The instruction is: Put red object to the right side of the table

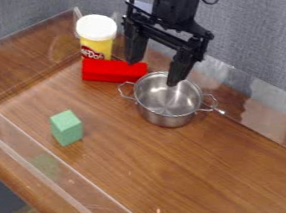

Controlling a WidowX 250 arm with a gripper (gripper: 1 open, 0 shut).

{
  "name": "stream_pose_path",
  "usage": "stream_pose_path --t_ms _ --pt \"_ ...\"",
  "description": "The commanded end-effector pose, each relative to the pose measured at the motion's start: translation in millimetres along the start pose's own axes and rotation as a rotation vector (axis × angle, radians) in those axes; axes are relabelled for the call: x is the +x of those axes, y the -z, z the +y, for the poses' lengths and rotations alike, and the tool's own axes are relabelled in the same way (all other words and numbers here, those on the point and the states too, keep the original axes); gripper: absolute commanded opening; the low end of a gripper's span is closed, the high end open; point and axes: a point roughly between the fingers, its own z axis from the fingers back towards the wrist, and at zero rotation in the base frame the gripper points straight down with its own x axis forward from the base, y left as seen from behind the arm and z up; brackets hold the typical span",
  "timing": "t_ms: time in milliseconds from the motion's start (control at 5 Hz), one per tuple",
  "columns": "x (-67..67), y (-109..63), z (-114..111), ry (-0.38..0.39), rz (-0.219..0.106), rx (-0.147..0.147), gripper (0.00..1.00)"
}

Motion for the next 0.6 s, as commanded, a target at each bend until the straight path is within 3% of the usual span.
stream_pose_path --t_ms 0,400 --pt "0.6 8.3 5.7 0.076 0.02 0.007 1.0" --pt "4.4 20.0 43.1 0.338 0.065 0.029 1.0"
